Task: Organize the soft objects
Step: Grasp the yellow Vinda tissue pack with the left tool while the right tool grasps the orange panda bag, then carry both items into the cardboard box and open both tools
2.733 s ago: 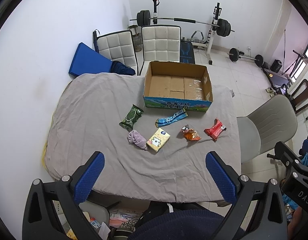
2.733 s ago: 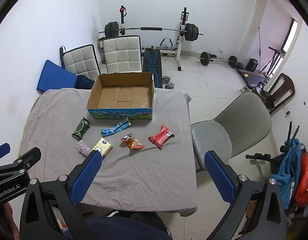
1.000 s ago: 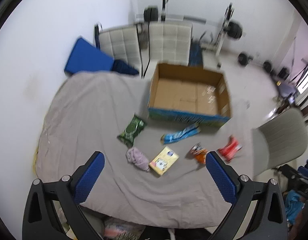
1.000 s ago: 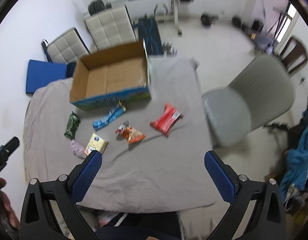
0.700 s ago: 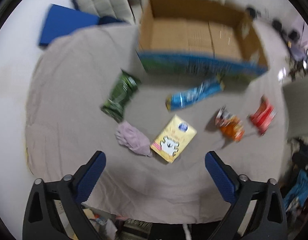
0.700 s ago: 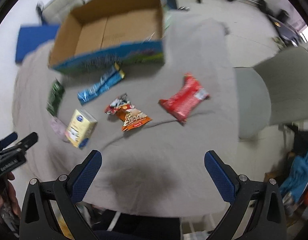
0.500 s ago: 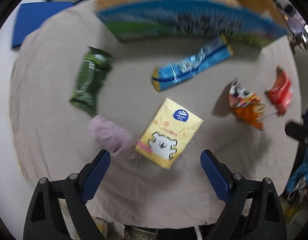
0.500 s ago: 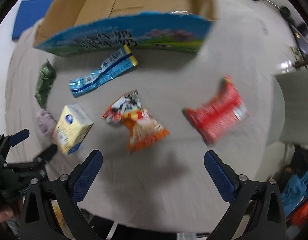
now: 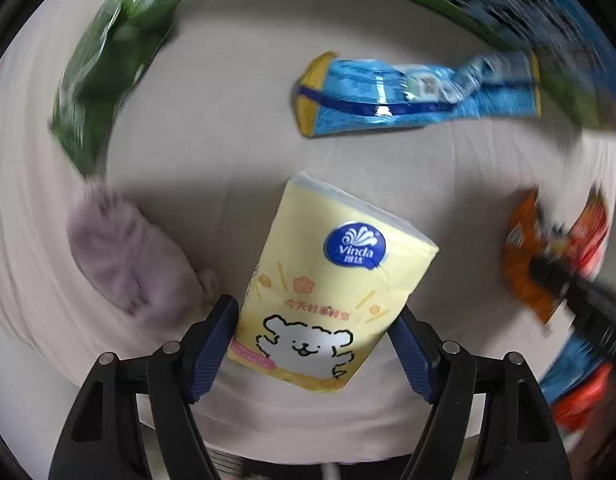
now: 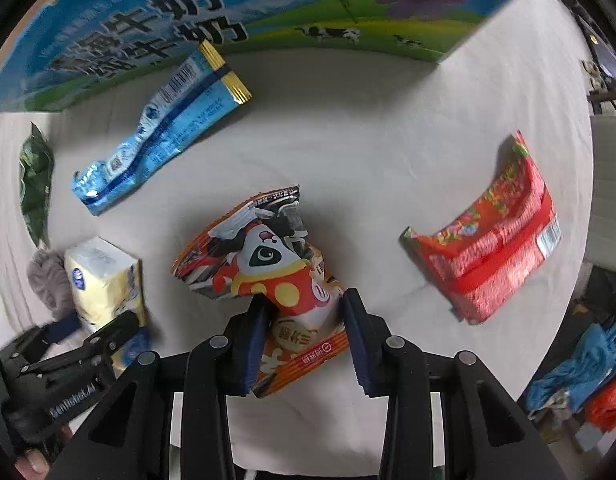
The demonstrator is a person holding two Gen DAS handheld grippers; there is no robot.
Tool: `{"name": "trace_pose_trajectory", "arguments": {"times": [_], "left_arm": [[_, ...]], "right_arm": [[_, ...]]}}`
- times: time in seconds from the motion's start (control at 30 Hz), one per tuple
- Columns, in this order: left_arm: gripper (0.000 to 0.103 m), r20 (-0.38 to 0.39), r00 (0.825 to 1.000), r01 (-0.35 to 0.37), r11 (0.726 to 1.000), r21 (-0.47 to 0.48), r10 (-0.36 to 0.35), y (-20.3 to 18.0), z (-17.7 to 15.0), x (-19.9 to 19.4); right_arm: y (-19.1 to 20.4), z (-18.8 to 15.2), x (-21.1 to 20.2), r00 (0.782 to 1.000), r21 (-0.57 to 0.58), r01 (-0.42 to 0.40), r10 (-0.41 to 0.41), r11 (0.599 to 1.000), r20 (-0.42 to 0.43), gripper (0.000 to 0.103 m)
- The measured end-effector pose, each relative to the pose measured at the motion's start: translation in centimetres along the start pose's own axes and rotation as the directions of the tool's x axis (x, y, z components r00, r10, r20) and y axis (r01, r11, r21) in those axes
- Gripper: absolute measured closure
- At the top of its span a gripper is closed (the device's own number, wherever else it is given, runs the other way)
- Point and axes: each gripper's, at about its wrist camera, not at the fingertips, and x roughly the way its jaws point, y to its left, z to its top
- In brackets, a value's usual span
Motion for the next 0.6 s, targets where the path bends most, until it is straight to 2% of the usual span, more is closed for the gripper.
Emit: {"name": "trace_pose_trajectory", "arguments": {"times": [0.03,0.07,0.13,0.2,0.33,0.4,0.47,0.53,0.6], "left_arm": [[0.030,-0.001,1.000,0.021,0.999,-0.031,-0.021,0.3,0.0,0.0],[0.030,0.000,1.000,0.025,0.999,-0.044,-0.025,0.4,0.1,0.1],[0.030,-0.006,1.000,0.026,0.998,-0.052,-0.026,0.5,0.2,0.5],[0.030,-0.013,1.000,0.020,0.999,-0.044,-0.020,0.5,0.3,1.0],[0.030,-0.005,1.000,0.011,0.999,-0.047,-0.012,0.8,1.3,4.3],[0.038,0.000,1.000,0.013,0.998,-0.062,-0.013,1.9,1.8,5.1],[0.040,0.023,1.000,0.012,0.998,-0.067,-0.010,2.1,1.3,6.1],[0.040,0.033,0.999,0.012,0.997,-0.075,-0.010,1.9,0.5,6.8],[0.041,0.056,0.998,-0.004,0.997,-0.073,0.008,1.7,-0.2,7.4]], "right_arm": [[0.4,-0.1,0.3,1.000,-0.019,-0.019,0.019,1.000,-0.019,0.053],[0.6,-0.1,0.4,0.998,-0.038,-0.057,0.056,0.998,-0.035,0.048],[0.3,-0.1,0.1,0.991,-0.030,-0.128,0.127,0.991,-0.031,0.035],[-0.2,0.2,-0.5,0.990,-0.037,-0.140,0.139,0.990,-0.007,0.031],[-0.9,1.7,-0.3,0.993,-0.060,-0.116,0.115,0.991,-0.014,0.031],[-0.6,2.6,0.9,0.989,-0.071,-0.147,0.145,0.987,-0.033,0.032],[-0.8,3.1,1.4,0.985,-0.076,-0.172,0.169,0.982,-0.042,0.032],[-0.5,2.2,1.9,0.982,-0.065,-0.188,0.187,0.980,-0.026,0.037],[0.1,2.0,2.1,0.986,-0.073,-0.167,0.166,0.983,-0.019,0.045]]}}
